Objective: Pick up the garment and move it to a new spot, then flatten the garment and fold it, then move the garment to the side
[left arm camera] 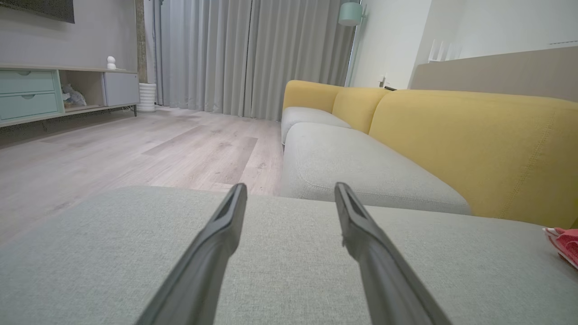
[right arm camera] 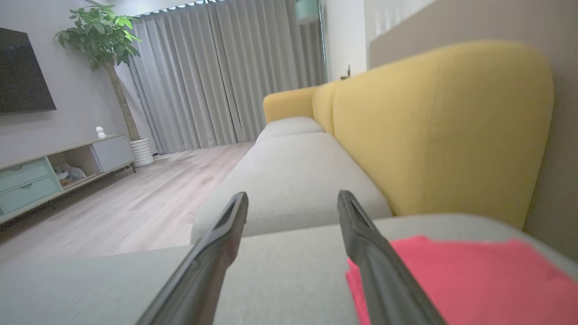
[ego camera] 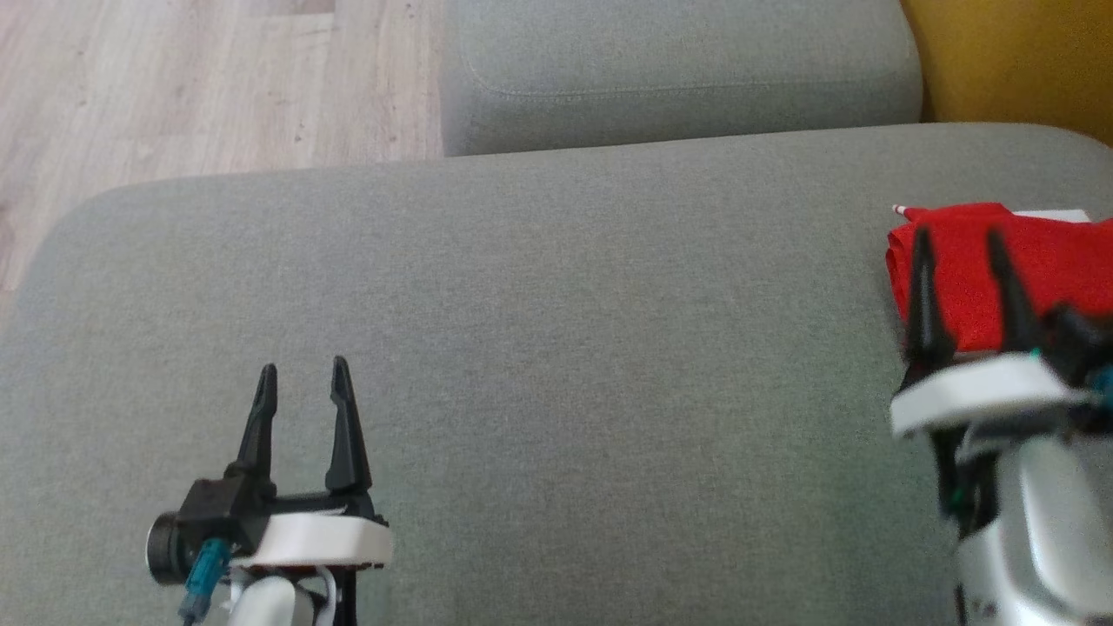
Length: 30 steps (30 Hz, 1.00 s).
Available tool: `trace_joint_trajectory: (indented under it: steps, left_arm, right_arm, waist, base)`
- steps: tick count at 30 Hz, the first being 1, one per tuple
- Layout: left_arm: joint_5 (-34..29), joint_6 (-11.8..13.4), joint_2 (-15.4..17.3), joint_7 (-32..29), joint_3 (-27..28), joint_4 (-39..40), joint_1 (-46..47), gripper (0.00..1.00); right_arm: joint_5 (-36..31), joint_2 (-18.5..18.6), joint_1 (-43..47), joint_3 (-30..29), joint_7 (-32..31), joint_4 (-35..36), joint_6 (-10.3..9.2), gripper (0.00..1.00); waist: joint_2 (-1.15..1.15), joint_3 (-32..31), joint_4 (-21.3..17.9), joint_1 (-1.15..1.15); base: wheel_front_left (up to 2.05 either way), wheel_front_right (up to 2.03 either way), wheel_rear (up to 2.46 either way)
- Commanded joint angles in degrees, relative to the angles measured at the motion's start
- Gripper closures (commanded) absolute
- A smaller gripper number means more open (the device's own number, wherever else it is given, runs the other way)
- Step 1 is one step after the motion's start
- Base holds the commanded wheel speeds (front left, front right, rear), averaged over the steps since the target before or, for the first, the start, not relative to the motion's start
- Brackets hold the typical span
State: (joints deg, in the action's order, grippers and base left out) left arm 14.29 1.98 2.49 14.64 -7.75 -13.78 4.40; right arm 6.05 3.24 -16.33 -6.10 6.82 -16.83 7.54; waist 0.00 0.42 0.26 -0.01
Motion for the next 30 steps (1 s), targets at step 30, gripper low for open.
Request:
trace_joint_trajectory:
  steps: [30]
  left_arm:
    - [-0.58,0.99,0.39,0.36,1.86,2.4,-1.85,0.0]
  right_arm:
    - [5.95,-0.35,10.93,7.03,8.17,-2.72,-0.05,0.0]
  waist:
    - [0.0,-1.97,0.23,0.01]
  base:
    - [0.0,0.0,0.0]
